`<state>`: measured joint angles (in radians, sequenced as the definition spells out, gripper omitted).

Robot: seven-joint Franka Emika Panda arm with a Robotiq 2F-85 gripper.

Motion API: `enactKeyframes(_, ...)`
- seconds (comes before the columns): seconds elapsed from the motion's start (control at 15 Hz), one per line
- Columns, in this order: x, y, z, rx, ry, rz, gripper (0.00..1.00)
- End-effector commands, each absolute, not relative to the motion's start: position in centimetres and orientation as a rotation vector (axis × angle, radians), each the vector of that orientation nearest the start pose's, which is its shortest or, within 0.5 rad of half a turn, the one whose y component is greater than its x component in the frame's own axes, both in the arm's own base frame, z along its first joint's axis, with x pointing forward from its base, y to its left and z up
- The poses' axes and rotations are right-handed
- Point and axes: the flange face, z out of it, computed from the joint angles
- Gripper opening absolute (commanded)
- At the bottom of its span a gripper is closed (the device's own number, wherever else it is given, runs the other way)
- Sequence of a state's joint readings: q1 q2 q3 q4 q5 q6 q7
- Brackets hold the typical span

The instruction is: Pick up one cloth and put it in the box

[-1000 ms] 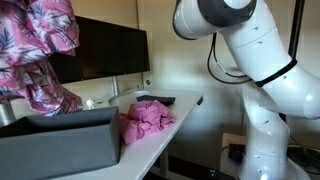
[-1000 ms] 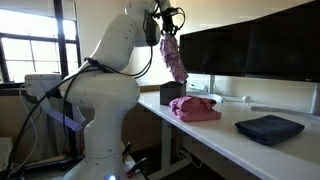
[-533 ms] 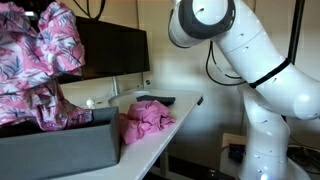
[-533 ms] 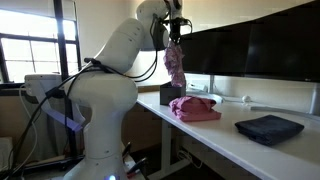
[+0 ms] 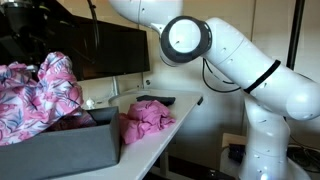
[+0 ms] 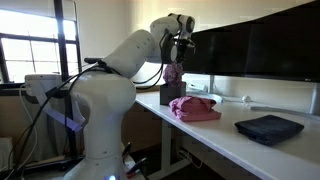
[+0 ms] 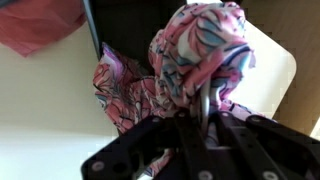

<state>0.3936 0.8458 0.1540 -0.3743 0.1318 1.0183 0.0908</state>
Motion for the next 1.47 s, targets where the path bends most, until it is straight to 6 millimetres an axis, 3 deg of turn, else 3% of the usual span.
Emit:
enactKeyframes(0.0,61.8,31.1,54.7,-2.861,-0.554,0.494,0.12)
enactKeyframes(0.4,62.6,31.2,51.3,-3.017,-0.351,0.547,0.12)
enactKeyframes(0.87,64.2,29.8,46.4,-3.234,-0.026,0.609,0.12)
enactKeyframes(1.07,64.3,30.2,44.4,-3.288,0.029,0.631,0.12)
enactKeyframes(1.4,63.8,31.7,42.8,-3.323,0.019,0.661,0.11)
